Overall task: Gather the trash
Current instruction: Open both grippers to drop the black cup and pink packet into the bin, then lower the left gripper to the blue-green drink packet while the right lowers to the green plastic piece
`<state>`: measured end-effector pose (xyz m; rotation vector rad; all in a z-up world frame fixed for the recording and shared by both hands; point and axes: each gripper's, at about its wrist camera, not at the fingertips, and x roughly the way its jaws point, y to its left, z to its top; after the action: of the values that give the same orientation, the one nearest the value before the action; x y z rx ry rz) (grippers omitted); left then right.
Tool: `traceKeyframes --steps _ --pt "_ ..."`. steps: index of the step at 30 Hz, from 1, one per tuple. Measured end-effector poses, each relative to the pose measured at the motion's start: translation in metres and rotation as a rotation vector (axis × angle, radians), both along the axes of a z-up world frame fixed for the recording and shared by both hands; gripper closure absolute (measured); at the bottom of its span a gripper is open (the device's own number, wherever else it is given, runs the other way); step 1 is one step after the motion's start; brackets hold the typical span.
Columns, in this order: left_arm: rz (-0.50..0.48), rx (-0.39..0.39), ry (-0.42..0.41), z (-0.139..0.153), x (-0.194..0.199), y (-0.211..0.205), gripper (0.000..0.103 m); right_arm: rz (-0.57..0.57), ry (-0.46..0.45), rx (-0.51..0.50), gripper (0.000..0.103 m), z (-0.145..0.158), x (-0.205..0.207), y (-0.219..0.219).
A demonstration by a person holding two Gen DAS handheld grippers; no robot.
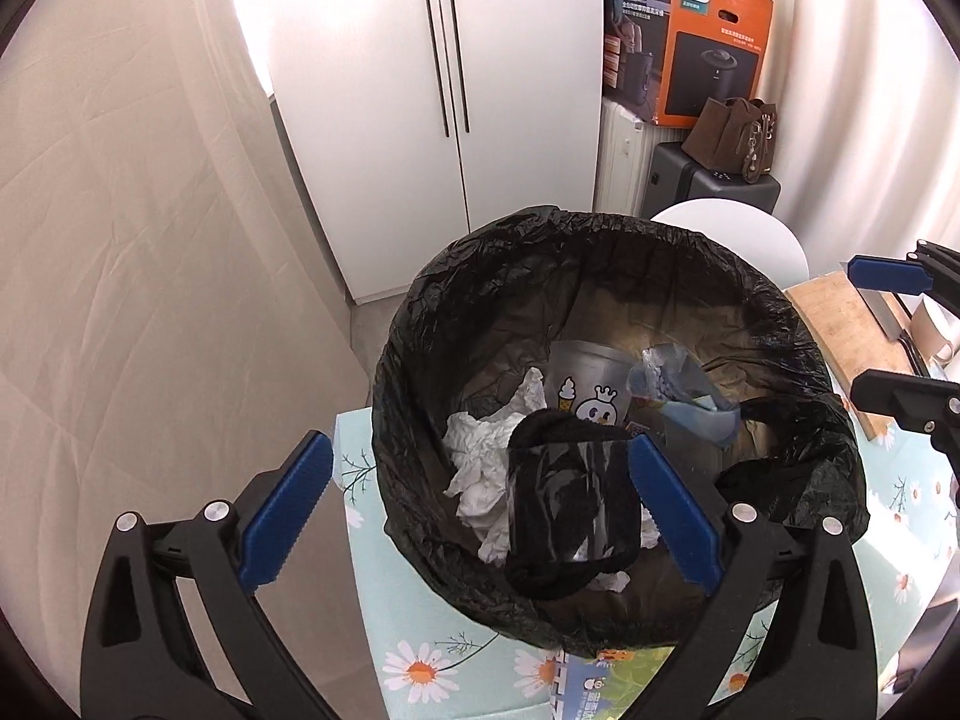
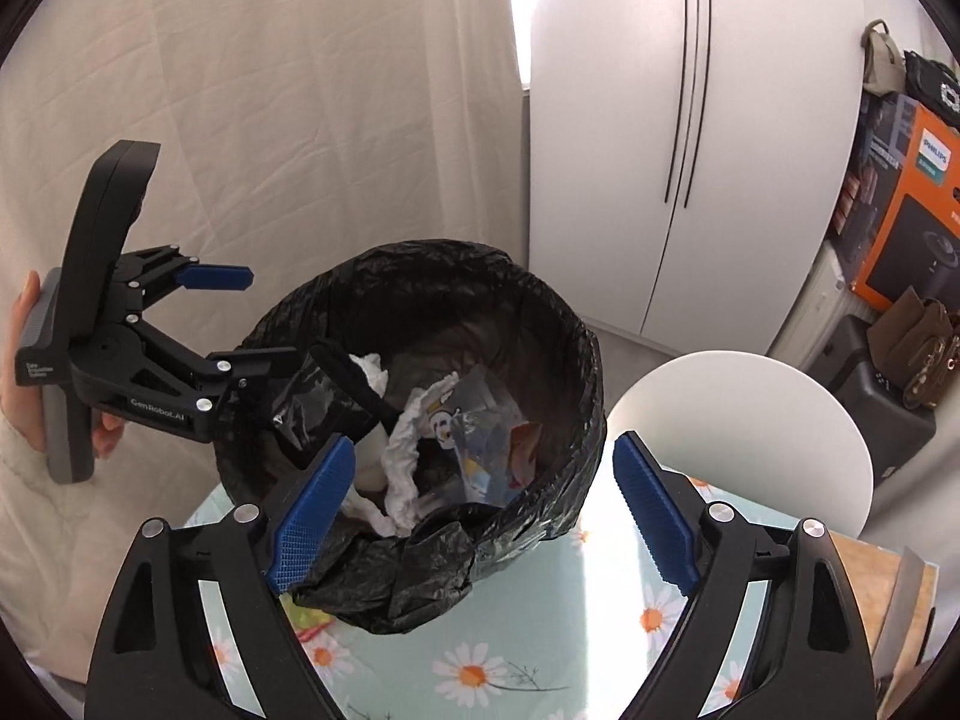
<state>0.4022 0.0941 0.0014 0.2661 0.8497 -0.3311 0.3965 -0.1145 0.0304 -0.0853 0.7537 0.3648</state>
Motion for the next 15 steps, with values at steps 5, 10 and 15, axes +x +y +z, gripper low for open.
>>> traceKeyframes --steps 5,10,15 --pt "0.048 -0.008 -0.005 0.007 -0.025 0.01 0.006 0.008 -0.01 0.011 0.017 0.001 -0.023 -0.005" --pt "0.08 0.003 -0.008 0.012 -0.052 0.009 0.006 0.025 0.002 0.017 0.017 -0.002 -0.043 -0.009" --pt "0.119 -0.01 -0.003 0.012 -0.082 0.007 0.006 0.05 0.018 0.034 0.016 -0.008 -0.063 -0.014"
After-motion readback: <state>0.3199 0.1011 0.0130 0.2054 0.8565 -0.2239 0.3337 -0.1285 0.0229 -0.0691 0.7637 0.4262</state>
